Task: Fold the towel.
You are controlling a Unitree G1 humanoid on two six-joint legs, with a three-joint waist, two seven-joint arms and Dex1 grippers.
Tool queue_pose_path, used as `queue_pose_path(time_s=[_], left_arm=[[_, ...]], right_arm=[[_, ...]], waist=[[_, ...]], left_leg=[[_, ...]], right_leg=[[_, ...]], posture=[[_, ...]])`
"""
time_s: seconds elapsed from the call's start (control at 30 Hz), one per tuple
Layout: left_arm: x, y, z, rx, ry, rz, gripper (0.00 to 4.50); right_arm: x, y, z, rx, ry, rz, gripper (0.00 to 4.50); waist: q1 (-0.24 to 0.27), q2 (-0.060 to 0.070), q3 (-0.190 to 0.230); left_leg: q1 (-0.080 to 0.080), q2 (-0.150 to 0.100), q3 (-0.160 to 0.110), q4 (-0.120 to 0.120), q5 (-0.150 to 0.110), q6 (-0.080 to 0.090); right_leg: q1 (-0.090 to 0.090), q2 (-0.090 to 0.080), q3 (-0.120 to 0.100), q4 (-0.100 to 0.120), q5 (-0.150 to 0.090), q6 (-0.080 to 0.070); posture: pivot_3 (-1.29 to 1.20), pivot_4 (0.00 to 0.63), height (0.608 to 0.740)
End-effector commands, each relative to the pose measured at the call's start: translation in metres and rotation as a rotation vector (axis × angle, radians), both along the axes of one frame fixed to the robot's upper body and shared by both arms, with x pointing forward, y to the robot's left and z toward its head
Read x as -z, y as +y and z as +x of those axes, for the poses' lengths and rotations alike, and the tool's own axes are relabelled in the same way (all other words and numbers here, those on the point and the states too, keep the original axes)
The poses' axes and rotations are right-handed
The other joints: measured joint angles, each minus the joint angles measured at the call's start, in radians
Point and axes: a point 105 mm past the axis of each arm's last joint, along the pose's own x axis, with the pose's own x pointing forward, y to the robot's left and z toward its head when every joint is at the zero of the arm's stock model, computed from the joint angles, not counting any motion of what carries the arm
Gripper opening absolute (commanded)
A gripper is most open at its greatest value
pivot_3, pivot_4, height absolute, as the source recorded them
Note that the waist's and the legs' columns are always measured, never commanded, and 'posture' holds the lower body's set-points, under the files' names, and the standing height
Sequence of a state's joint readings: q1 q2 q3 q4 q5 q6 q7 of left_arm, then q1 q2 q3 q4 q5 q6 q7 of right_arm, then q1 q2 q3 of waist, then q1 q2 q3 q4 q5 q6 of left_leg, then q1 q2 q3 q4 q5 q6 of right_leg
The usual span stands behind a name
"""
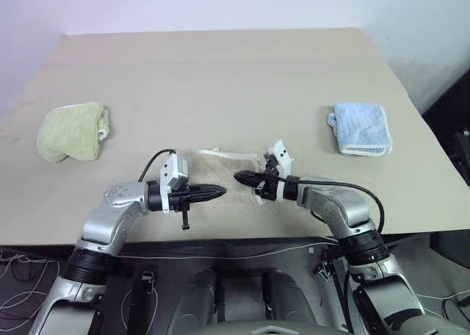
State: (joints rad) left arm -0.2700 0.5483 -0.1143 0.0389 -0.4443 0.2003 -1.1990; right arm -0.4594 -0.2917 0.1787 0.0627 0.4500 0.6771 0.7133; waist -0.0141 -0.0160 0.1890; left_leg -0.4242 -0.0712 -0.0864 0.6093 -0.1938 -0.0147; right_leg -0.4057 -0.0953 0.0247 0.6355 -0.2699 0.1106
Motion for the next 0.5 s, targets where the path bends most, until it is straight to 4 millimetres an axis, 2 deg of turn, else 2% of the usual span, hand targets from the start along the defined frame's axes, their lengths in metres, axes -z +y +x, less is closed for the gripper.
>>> queue_pose_path(time_s=[0.03,0.27,0.33,0.37,0.43,0.5], left_arm=[[0.007,-0.001,-0.003,0.023,-0.057,0.028,0.02],[0.007,0.005,0.001,0.014,-0.015,-0.007,0.02],[0.006,0.007,-0.001,0.02,0.019,-0.022,0.0],[0.004,0.008,-0.002,0.022,0.033,-0.036,0.18],[-0.003,0.009,-0.004,0.028,0.052,-0.066,0.63],[-0.014,0.011,-0.007,0.037,0.04,-0.087,1.31]], right_arm=[[0.021,-0.009,0.003,0.038,0.033,-0.04,0.0],[0.003,-0.014,0.01,0.012,-0.026,-0.023,0.0],[-0.005,-0.011,0.008,-0.022,-0.041,-0.009,0.36],[-0.01,-0.01,0.006,-0.043,-0.049,-0.001,0.54],[-0.018,-0.008,0.003,-0.069,-0.067,0.012,1.18],[-0.027,-0.008,0.001,-0.087,-0.079,0.026,1.89]], waist=[[0.0,0.0,0.0],[0.001,0.0,0.0],[0.001,0.0,0.0],[0.001,0.0,0.0],[0.001,0.0,0.0],[0.0,0.0,0.0]], left_leg=[[0.002,0.0,0.0,0.001,0.0,0.0],[0.01,0.0,-0.001,0.002,-0.001,-0.002],[0.009,0.0,-0.001,0.002,0.0,0.0],[0.009,0.0,-0.001,0.002,0.0,0.0],[0.009,0.0,-0.001,0.001,0.0,0.0],[0.006,0.0,-0.001,0.001,0.0,0.0]], right_leg=[[0.001,0.0,0.0,0.0,0.0,0.0],[0.008,-0.001,0.0,-0.001,-0.001,-0.005],[0.007,-0.001,0.0,-0.001,-0.001,-0.004],[0.007,-0.001,0.0,-0.001,-0.001,-0.004],[0.006,-0.001,0.0,-0.001,0.001,-0.001],[0.004,-0.001,0.0,-0.001,0.001,-0.001]], posture=[[0.0,0.15,0.74],[0.0,0.15,0.74],[0.0,0.15,0.74],[0.0,0.15,0.74],[0.0,0.15,0.74],[0.0,0.15,0.74]])
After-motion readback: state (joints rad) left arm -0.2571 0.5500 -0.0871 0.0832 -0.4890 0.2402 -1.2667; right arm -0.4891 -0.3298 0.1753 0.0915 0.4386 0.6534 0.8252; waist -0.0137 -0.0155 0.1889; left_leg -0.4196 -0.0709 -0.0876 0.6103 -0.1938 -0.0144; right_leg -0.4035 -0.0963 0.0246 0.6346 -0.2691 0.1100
